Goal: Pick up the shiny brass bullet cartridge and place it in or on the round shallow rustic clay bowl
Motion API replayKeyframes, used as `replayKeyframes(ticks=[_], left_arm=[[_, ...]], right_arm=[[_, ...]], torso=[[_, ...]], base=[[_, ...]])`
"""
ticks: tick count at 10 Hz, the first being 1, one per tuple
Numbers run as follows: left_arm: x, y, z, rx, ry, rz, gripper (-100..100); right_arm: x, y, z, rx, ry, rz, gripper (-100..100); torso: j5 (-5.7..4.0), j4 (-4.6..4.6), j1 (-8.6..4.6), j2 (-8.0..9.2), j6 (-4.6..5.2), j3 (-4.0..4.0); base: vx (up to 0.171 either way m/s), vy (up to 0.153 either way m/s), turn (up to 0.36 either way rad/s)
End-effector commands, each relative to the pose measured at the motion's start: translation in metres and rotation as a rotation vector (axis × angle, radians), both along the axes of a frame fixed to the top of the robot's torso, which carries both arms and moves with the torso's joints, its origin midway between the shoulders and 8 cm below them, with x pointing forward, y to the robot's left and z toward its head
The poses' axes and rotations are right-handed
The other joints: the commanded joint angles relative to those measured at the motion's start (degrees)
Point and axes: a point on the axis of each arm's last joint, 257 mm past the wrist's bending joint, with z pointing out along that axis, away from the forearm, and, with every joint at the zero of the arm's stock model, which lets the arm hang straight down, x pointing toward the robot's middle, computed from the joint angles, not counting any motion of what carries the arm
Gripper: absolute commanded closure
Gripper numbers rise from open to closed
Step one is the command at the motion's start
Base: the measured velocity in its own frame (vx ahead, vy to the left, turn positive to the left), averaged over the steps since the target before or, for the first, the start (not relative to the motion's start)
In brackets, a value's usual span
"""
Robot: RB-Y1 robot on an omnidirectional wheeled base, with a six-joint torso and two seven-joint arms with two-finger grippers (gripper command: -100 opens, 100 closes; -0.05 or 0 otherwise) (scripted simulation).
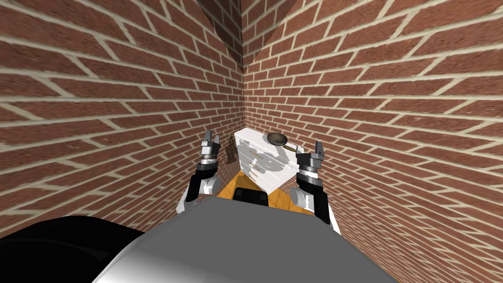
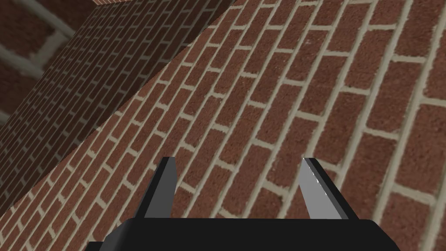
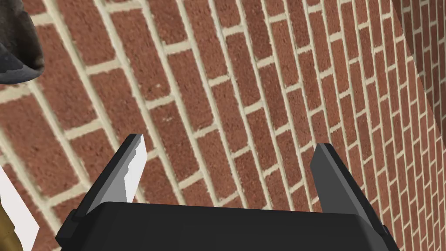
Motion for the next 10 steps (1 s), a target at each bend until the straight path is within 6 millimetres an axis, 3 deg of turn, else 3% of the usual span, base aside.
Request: replayKeyframes(ticks=[1, 5, 6, 8, 9, 10], left_arm=[[0.000, 0.000, 0.000, 0.000, 0.000, 0.000, 0], [0.000, 0.000, 0.000, 0.000, 0.000, 0.000, 0], [0.000, 0.000, 0.000, 0.000, 0.000, 0.000, 0], [0.000, 0.000, 0.000, 0.000, 0.000, 0.000, 0], [0.000, 0.000, 0.000, 0.000, 0.000, 0.000, 0], [0.000, 0.000, 0.000, 0.000, 0.000, 0.000, 0]], right_arm=[[0.001, 0.005, -0.006, -0.037, 0.020, 0.012, -100], [0.005, 0.027, -0.045, -0.194, 0.123, 0.055, -100], [0.005, 0.028, -0.046, -0.206, 0.125, 0.061, -100], [0.005, 0.041, -0.078, -0.308, 0.196, 0.090, -100], [0.005, 0.042, -0.079, -0.327, 0.199, 0.099, -100], [0.003, 0.048, -0.097, -0.375, 0.236, 0.113, -100]], torso=[[0.00, 0.00, 0.00, 0.00, 0.00, 0.00], [-0.02, 0.11, -0.08, 0.49, 0.01, 0.28], [-0.01, 0.12, -0.02, 0.55, 0.01, 0.32], [0.00, 0.10, 0.00, 0.42, 0.00, 0.24], [-0.02, 0.11, -0.06, 0.48, 0.00, 0.27], [-0.01, 0.10, -0.05, 0.41, 0.00, 0.25]], base=[[-0.037, -0.003, -0.012], [-0.117, -0.007, -0.018], [-0.104, 0.006, -0.009], [-0.112, -0.006, -0.016], [-0.096, -0.012, 0.000], [-0.104, 0.005, -0.006]])
